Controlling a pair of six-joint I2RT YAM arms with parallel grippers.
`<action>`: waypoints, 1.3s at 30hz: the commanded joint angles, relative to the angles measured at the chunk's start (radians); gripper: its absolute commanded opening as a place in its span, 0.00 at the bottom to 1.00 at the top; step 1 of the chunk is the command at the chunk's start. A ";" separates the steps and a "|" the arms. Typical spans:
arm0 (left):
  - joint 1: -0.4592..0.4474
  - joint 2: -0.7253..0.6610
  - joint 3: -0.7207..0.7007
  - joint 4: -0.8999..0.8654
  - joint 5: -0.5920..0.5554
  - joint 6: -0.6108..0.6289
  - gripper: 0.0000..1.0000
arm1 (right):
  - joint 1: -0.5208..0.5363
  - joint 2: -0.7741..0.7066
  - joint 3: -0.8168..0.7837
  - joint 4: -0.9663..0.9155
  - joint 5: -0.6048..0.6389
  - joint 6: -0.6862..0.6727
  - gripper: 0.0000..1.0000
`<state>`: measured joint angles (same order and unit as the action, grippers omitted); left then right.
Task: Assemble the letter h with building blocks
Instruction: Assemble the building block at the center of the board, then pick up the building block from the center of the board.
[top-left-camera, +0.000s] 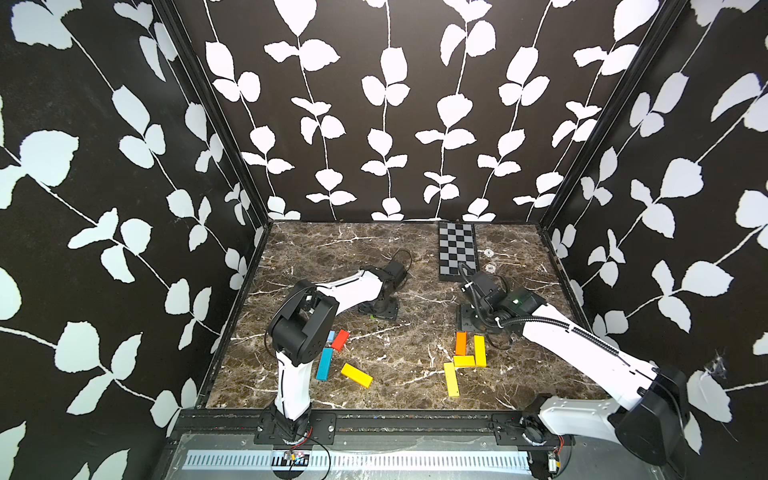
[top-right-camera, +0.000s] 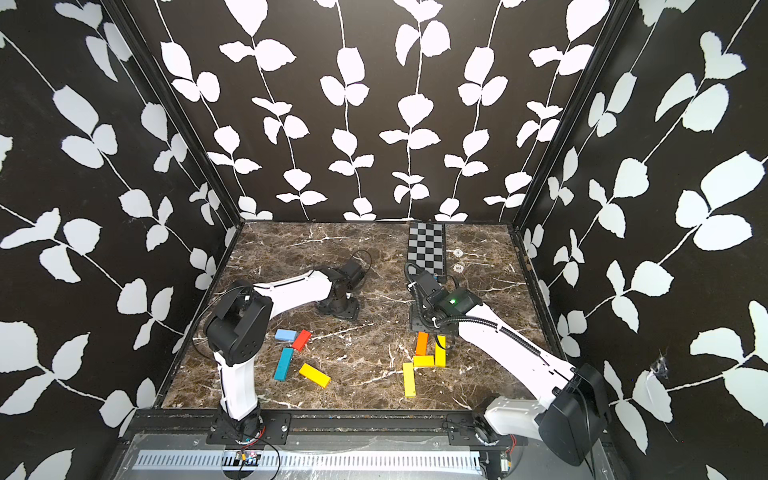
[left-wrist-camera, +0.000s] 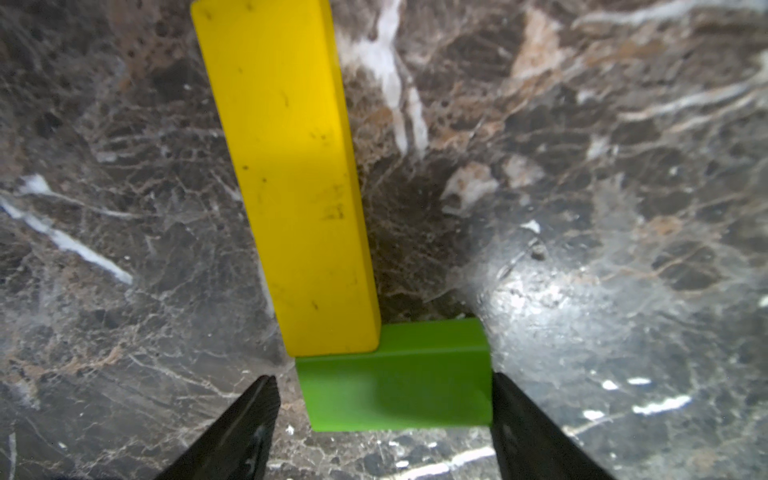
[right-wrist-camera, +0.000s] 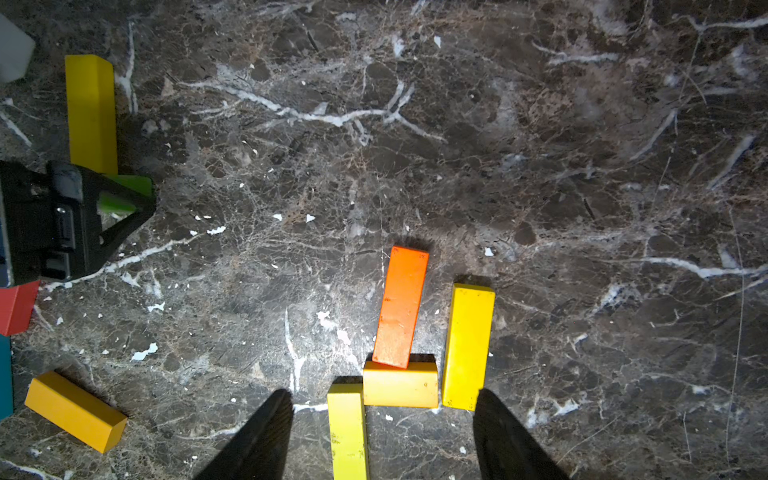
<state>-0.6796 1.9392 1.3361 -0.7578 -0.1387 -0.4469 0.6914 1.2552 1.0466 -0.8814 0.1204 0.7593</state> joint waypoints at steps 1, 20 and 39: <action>-0.001 -0.014 0.021 -0.031 -0.002 0.007 0.80 | 0.002 -0.013 0.009 -0.025 0.022 0.016 0.68; -0.005 -0.274 -0.056 -0.119 -0.141 -0.085 0.87 | 0.003 0.000 0.049 -0.033 0.012 -0.026 0.69; 0.015 -0.538 -0.507 -0.055 -0.083 -0.194 0.81 | 0.226 0.231 0.145 0.041 0.014 -0.042 0.69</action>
<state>-0.6724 1.3853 0.8490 -0.8547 -0.2337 -0.6067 0.9146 1.4948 1.1595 -0.8383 0.1162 0.7063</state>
